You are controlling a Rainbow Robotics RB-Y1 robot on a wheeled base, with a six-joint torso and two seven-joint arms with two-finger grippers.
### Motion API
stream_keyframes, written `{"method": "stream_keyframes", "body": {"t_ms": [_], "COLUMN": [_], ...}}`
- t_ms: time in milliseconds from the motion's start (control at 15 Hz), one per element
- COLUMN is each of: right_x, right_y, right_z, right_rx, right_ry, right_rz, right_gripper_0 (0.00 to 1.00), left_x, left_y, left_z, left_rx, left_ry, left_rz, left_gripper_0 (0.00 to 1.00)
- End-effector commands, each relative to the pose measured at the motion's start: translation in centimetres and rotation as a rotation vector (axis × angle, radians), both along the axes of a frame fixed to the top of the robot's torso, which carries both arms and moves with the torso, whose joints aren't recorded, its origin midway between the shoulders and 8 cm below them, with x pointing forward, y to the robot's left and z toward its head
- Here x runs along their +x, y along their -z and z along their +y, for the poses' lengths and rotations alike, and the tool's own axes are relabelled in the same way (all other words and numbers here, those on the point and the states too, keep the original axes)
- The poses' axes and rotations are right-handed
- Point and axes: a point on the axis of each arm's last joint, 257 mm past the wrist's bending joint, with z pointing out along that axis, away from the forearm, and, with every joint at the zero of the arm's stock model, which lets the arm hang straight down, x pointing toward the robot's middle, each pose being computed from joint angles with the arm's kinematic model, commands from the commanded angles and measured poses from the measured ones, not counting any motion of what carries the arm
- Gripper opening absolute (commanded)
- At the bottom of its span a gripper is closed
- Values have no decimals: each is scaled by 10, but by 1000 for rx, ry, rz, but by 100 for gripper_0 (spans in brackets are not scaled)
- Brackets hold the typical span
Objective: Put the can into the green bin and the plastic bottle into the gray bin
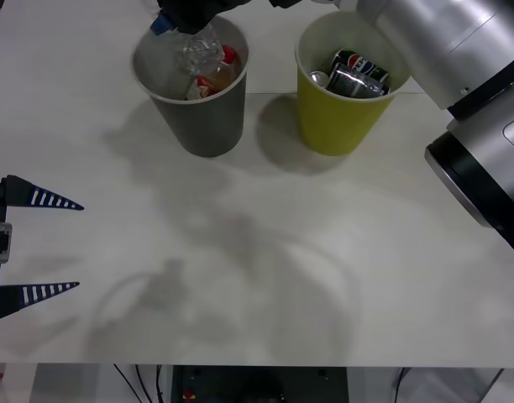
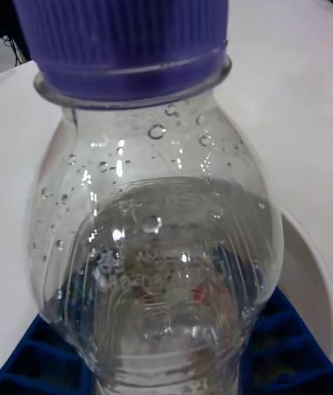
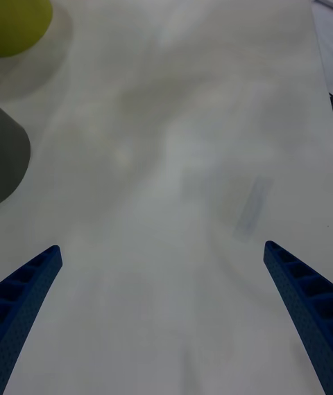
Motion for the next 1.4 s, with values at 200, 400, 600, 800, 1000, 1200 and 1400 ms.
{"method": "stream_keyframes", "body": {"t_ms": [200,400,600,800,1000,1200,1400], "right_x": [-9,-33,-61,-95,-126,-152,-174], "right_y": [-11,-28,-35,-27,-12,15,39], "right_z": [-11,-46,-83,-126,-162,-197,-226], "right_rx": [-3,-35,-14,-37,-27,-38,-57], "right_ry": [-21,-60,-137,-201,-246,-251,-297], "right_rz": [19,73,96,113,99,55,-3], "right_gripper_0": [100,100,100,100,100,100,100], "left_x": [0,0,0,0,0,0,0], "left_y": [0,0,0,0,0,0,0], "left_z": [0,0,0,0,0,0,0], "left_rx": [0,0,0,0,0,0,0], "left_ry": [0,0,0,0,0,0,0], "left_rz": [0,0,0,0,0,0,0], "left_gripper_0": [100,100,100,100,100,100,100]}}
